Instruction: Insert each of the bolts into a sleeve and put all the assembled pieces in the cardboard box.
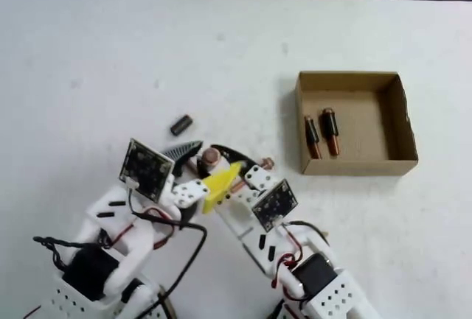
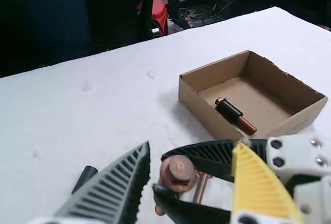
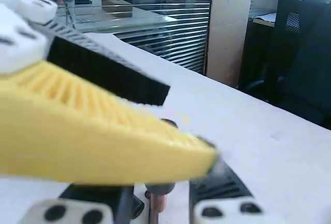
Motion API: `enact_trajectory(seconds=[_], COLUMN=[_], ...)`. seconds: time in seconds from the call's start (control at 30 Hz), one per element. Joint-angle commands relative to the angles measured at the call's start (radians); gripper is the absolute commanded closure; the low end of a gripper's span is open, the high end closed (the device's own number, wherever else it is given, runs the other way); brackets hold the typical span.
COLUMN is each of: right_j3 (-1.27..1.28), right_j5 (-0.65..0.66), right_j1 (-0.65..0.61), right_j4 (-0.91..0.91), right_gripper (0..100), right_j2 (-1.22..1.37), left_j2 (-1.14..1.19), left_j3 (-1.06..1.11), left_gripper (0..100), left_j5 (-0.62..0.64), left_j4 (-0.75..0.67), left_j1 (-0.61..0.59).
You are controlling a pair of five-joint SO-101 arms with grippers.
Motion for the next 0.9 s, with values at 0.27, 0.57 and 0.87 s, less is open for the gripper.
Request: enact_trajectory(seconds=[0.27,0.57,0.87], right_j3=[0.008,0.008,-0.011], right_j5=[-0.005,-0.005,-0.005], right_j1=[-0.004,0.025,0.093], right_j4=[-0.005,0.038,0.102], right_gripper=[98.1,98.1,98.1], right_j2=[-0.012,-0.018,-0.018], left_j2=[-0.008,-0.079,-0.286], left_j3=[-0.103,-0.143,0.055], left_gripper=[73,73,74], left_j5=[-0.005,-0.005,-0.003], left_j4=[-0.035,-0.026,0.086], left_j1=[-0.200,-0.430,-0.673])
